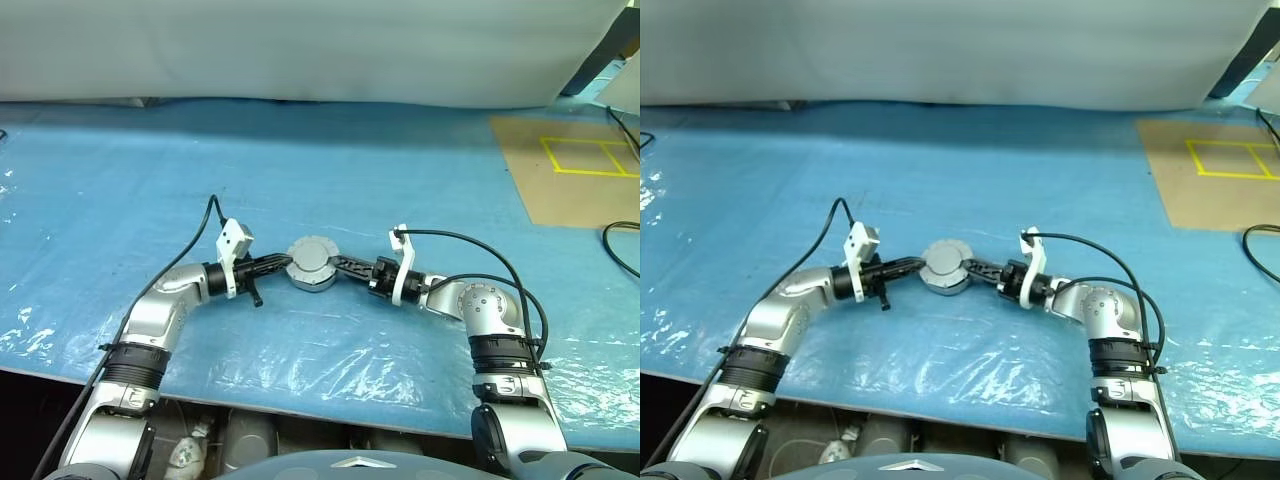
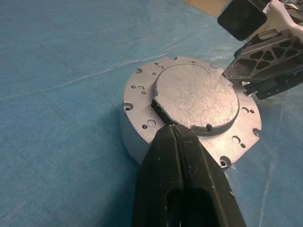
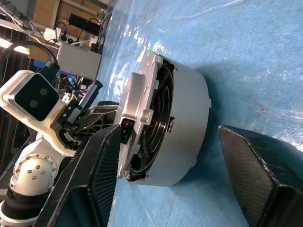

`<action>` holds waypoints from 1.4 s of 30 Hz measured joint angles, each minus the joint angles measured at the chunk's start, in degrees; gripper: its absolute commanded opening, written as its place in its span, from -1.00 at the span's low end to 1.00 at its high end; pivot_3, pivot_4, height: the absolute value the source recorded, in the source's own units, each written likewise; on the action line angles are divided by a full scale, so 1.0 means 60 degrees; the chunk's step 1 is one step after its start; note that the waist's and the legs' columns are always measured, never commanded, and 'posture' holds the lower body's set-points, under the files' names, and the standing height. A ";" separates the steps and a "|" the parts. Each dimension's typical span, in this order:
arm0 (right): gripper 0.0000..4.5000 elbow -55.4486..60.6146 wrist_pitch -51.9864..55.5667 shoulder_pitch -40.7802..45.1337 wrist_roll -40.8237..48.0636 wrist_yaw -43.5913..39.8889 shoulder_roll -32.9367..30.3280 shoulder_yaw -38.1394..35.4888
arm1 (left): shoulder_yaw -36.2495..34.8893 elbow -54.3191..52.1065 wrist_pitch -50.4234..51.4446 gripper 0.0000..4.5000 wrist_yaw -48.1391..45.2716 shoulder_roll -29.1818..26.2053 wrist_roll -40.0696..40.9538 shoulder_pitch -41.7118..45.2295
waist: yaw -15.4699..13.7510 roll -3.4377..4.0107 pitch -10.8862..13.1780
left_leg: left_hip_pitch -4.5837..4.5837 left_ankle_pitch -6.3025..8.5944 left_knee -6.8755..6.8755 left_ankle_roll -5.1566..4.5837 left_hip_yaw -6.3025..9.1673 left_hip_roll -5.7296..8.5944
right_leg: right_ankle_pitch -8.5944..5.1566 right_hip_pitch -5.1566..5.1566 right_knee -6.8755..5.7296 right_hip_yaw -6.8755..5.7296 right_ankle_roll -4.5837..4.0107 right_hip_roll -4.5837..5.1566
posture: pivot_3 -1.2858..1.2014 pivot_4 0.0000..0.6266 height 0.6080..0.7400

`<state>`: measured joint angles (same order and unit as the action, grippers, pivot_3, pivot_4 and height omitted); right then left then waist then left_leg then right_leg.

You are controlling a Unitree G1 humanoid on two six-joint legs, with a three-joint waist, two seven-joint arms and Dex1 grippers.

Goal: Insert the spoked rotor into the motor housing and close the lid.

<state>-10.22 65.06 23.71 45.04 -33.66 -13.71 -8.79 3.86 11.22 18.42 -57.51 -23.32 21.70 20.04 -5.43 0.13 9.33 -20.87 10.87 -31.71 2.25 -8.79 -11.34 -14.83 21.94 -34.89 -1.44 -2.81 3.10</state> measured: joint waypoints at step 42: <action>-0.46 -0.1021 -0.0396 0.0627 -0.0265 -0.0005 0.0384 0.0155 | -0.1757 -0.0383 0.1198 -1.00 0.0553 0.0546 0.1894 0.0382 | 0.0241 -0.0002 0.0000 | 0.0123 0.0002 0.0070 0.0000 -0.0004 -0.0002 | -0.0022 -0.0093 0.0027 0.0019 -0.0027 -0.0001 | 0.03 -0.52 1.00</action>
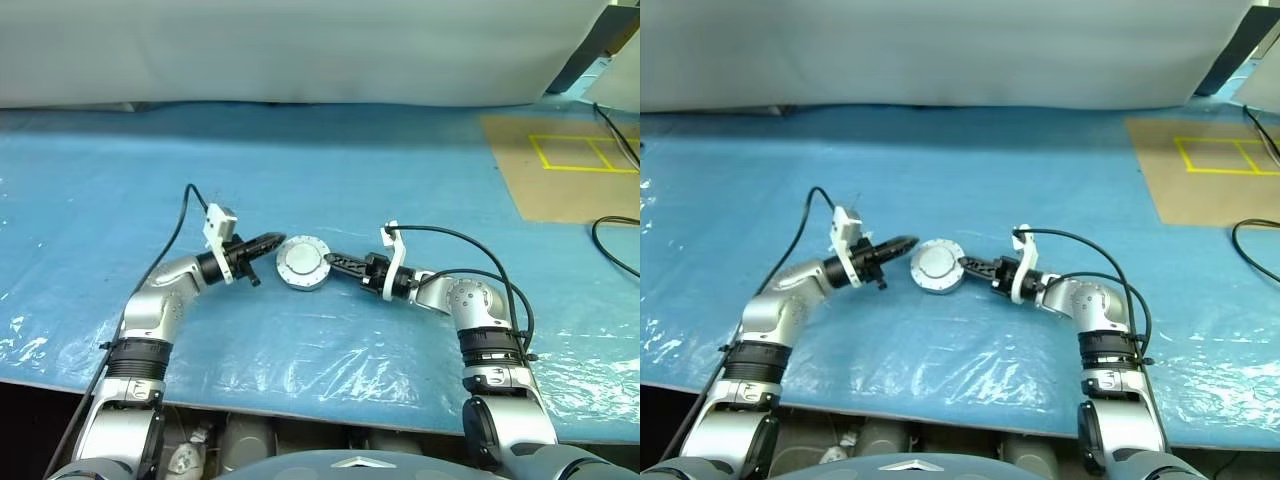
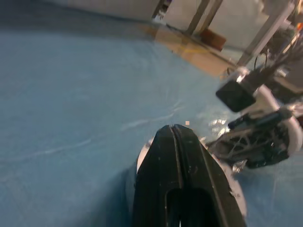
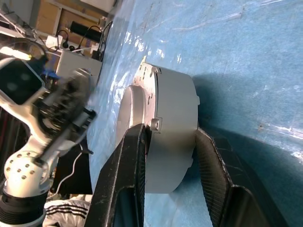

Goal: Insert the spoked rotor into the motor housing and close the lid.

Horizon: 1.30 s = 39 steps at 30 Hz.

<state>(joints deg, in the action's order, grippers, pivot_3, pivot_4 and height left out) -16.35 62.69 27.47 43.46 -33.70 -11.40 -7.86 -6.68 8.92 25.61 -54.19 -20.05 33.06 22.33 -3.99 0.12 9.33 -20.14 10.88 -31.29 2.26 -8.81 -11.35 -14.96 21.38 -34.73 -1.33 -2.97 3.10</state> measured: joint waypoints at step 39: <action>0.13 0.0276 -0.0248 -0.0230 0.0151 0.0849 0.0200 -0.0647 | -0.1702 -0.2234 0.3755 -1.00 0.3338 0.0465 0.3738 -0.0545 | -0.0045 -0.0026 -0.0003 | -0.0079 0.0012 -0.0015 0.0026 0.0004 0.0004 | 0.0010 0.0053 -0.0002 -0.0024 0.0048 -0.0013 | 0.03 -0.52 1.00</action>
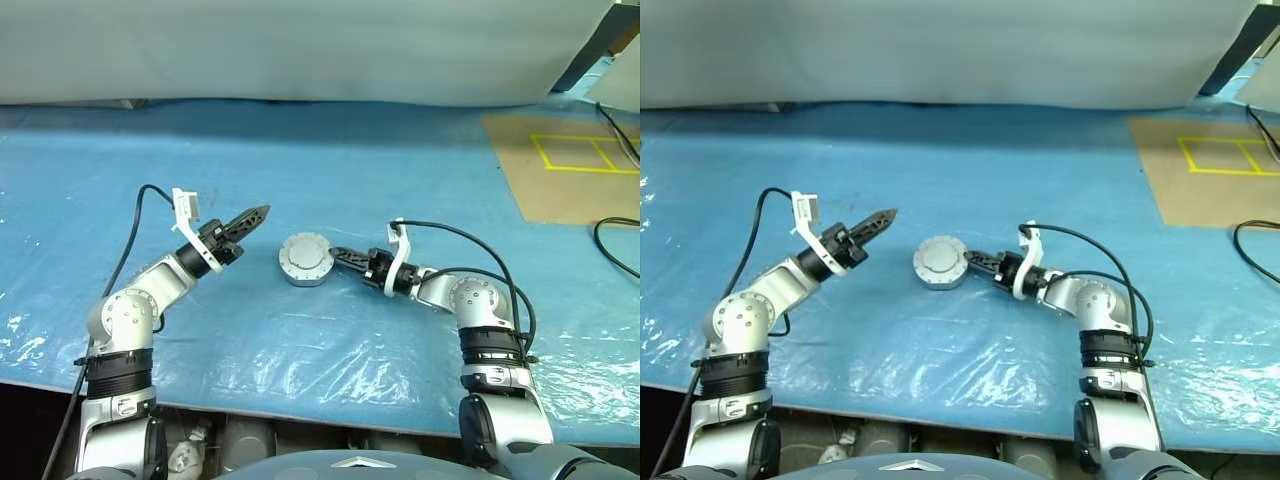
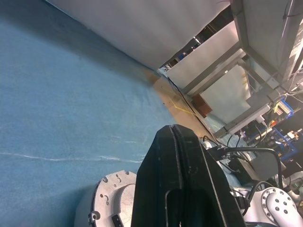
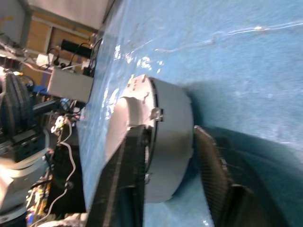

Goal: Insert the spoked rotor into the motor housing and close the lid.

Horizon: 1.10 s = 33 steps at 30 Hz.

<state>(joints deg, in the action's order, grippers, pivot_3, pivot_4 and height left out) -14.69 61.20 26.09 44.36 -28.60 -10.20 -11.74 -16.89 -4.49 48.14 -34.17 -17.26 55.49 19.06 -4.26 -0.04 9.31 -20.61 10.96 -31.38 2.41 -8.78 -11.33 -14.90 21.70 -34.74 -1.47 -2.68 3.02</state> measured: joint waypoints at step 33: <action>0.42 0.0150 0.1192 -0.0151 0.0524 -0.0378 -0.0423 -0.0377 | 0.3298 0.2638 -0.3247 -1.00 -0.3348 -0.1219 -0.4257 0.0517 | -0.0052 0.0003 -0.0002 | 0.0005 -0.0003 0.0013 -0.0003 0.0009 0.0014 | -0.0005 -0.0014 -0.0006 -0.0004 0.0015 0.0005 | 0.03 -0.52 1.00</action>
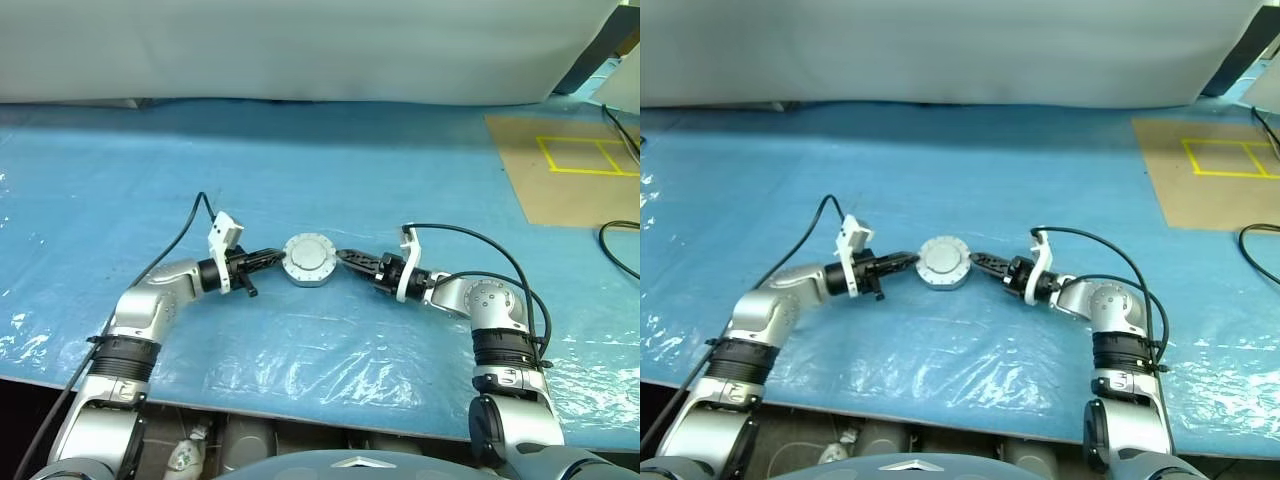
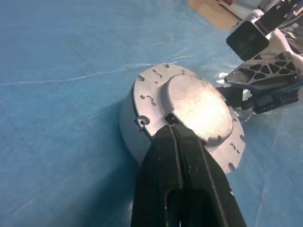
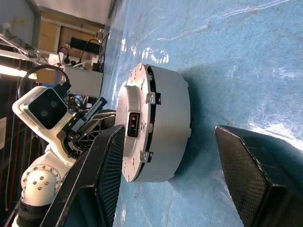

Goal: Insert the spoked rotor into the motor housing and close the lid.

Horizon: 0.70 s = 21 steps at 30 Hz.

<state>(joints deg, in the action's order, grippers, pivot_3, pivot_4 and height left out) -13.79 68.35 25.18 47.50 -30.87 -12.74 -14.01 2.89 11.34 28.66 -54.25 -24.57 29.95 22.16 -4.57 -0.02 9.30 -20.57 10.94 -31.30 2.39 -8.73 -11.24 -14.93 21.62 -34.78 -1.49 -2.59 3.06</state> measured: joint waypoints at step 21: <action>0.42 0.0543 0.0438 -0.0227 0.0240 0.0303 0.0243 -0.0038 | 0.0121 0.1165 -0.1482 -1.00 -0.1093 0.0292 -0.0882 0.0144 | -0.0141 0.0006 0.0000 | 0.0079 0.0001 0.0011 -0.0001 -0.0001 -0.0001 | -0.0027 -0.0065 0.0004 0.0005 -0.0043 0.0015 | 0.03 -0.52 1.00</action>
<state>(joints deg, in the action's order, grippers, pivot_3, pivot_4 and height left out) -10.54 70.98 23.82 48.94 -29.06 -11.28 -14.23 3.62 18.33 19.76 -60.81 -22.82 24.65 23.02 -5.42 0.02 9.30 -20.10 10.95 -31.24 2.38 -8.73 -11.25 -15.09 21.23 -34.76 -1.46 -2.85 3.15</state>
